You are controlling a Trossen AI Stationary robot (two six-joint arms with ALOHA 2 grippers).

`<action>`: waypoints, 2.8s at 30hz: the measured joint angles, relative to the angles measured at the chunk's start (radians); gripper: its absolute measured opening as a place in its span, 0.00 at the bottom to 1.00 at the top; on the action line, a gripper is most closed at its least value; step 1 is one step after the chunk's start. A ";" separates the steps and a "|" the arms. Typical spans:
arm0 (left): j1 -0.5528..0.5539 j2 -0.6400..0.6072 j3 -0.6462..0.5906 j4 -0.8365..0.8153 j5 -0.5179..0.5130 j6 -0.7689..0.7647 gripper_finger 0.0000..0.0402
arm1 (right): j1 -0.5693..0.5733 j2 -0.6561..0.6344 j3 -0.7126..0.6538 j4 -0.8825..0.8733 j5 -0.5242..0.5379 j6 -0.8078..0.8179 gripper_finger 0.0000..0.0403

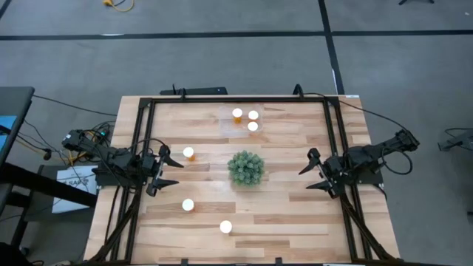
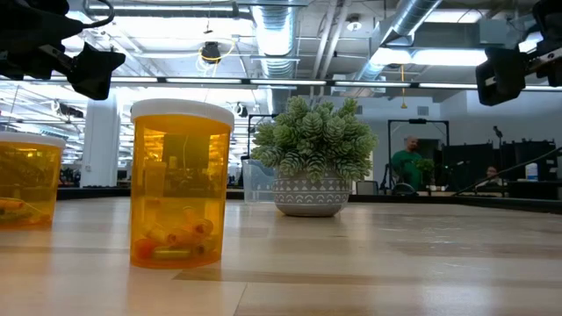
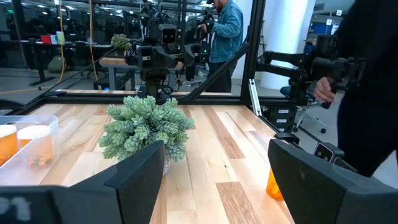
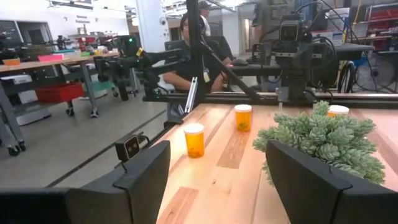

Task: Pick and place pill bottles into a basket
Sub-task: Put the top orange pill bottle into the transparent bin

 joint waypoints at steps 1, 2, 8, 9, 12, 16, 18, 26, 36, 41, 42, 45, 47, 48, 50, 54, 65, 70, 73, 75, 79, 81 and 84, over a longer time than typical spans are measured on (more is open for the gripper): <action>0.000 0.000 0.000 0.000 0.000 0.000 0.69 | 0.000 0.000 0.000 0.000 0.000 0.000 0.65; 0.000 0.000 0.000 0.000 0.000 0.000 0.69 | 0.000 0.000 0.000 0.000 0.000 0.000 0.65; 0.000 0.000 0.000 0.000 0.000 0.000 0.69 | 0.000 0.000 0.000 -0.001 0.000 -0.001 0.65; 0.000 0.000 0.000 0.000 0.000 0.000 0.69 | 0.000 0.000 0.000 -0.001 0.000 -0.001 0.65; 0.000 0.000 0.000 0.000 0.000 0.000 0.69 | 0.000 0.000 0.000 -0.001 0.000 -0.001 0.65; 0.000 0.000 0.000 0.000 0.000 0.000 0.69 | 0.000 0.000 0.000 -0.001 0.000 -0.001 0.65; 0.000 0.000 0.000 0.000 0.000 0.000 0.69 | 0.000 0.000 0.000 -0.001 0.000 -0.001 0.65; 0.000 0.000 0.000 0.000 0.000 0.000 0.69 | 0.000 0.000 0.000 -0.001 0.000 -0.001 0.65; 0.000 0.000 0.000 0.000 -0.001 0.012 0.69 | 0.000 0.000 0.000 -0.001 0.000 -0.001 0.65; 0.000 0.000 0.000 0.005 0.014 -0.176 0.69 | 0.000 0.000 -0.001 -0.001 0.000 -0.001 0.65; 0.000 0.000 0.000 0.006 0.021 -0.232 0.69 | 0.000 0.000 -0.001 -0.001 0.000 -0.001 0.65; 0.000 0.000 0.000 0.007 0.024 -0.362 0.69 | 0.000 0.000 -0.001 -0.001 0.000 -0.001 0.65; 0.000 0.000 0.000 0.003 0.034 -0.450 0.69 | 0.000 0.000 -0.001 -0.001 0.000 -0.001 0.65; 0.000 0.000 0.000 0.002 0.042 -0.489 0.69 | 0.000 0.000 -0.001 -0.001 0.000 -0.001 0.65; 0.000 0.000 0.000 0.002 0.044 -0.556 0.69 | 0.000 0.000 -0.001 -0.001 0.000 -0.001 0.65; 0.000 0.000 0.000 -0.001 0.025 -0.622 0.69 | 0.000 0.000 -0.001 -0.002 0.000 -0.001 0.65; 0.000 0.000 0.000 0.003 0.012 -0.696 0.69 | 0.000 0.000 -0.001 -0.002 0.000 -0.001 0.65; 0.000 0.000 0.004 0.006 -0.064 -0.807 0.69 | 0.000 0.000 -0.001 -0.002 -0.001 -0.001 0.65; 0.000 0.000 0.007 0.004 -0.149 -0.801 0.69 | 0.000 0.000 -0.001 -0.002 0.000 -0.001 0.65; 0.000 0.000 0.008 0.003 -0.245 -0.820 0.69 | 0.000 0.000 -0.001 -0.002 0.000 -0.002 0.65; 0.000 0.000 0.009 0.010 -0.430 -0.781 0.69 | 0.000 0.000 -0.001 -0.002 -0.001 -0.001 0.65; 0.000 0.000 0.009 0.016 -0.475 -0.724 0.69 | 0.000 0.000 -0.001 -0.002 -0.001 -0.001 0.65; 0.000 0.000 0.009 0.016 -0.492 -0.679 0.69 | 0.000 0.000 -0.001 -0.002 -0.001 -0.001 0.65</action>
